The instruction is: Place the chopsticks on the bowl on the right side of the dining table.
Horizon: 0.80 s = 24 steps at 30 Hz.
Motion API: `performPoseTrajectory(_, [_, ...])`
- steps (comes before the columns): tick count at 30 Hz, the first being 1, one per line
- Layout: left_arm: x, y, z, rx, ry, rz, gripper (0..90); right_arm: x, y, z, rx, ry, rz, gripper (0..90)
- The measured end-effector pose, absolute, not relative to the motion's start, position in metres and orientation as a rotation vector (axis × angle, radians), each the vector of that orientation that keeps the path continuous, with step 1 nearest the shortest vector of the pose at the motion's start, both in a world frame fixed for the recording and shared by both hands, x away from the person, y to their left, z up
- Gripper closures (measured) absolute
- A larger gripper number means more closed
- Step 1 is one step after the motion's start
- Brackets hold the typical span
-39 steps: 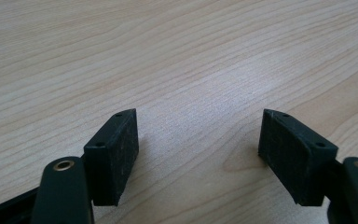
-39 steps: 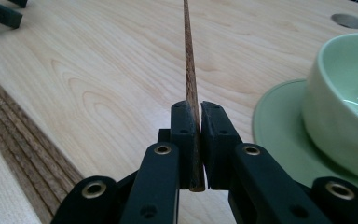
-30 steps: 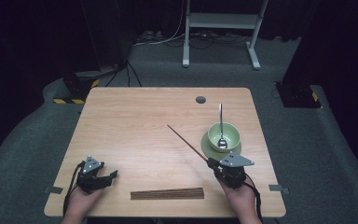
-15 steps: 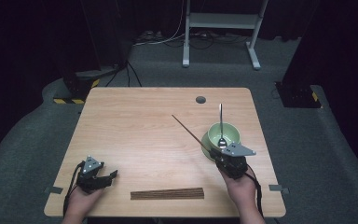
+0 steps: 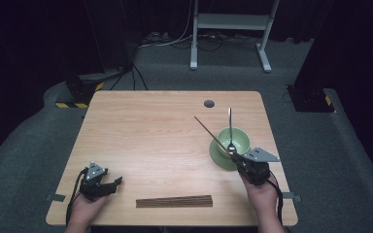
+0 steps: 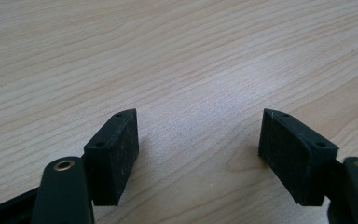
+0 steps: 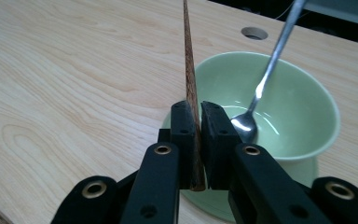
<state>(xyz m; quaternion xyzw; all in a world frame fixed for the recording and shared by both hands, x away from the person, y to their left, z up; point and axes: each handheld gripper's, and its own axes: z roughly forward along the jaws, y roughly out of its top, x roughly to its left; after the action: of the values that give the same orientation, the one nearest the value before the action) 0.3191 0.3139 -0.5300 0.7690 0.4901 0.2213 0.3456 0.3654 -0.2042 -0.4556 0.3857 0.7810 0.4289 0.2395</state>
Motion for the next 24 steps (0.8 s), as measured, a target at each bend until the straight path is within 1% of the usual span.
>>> performPoseTrajectory(14, [0.32,0.314,-0.53,1.996,1.27,0.572,29.0,0.366,-0.232,-0.461,1.147,2.099,1.132,84.2])
performPoseTrajectory(24, [0.319,0.314,-0.53,1.998,1.27,0.576,29.1,0.367,-0.235,-0.465,1.163,2.093,1.12,84.1])
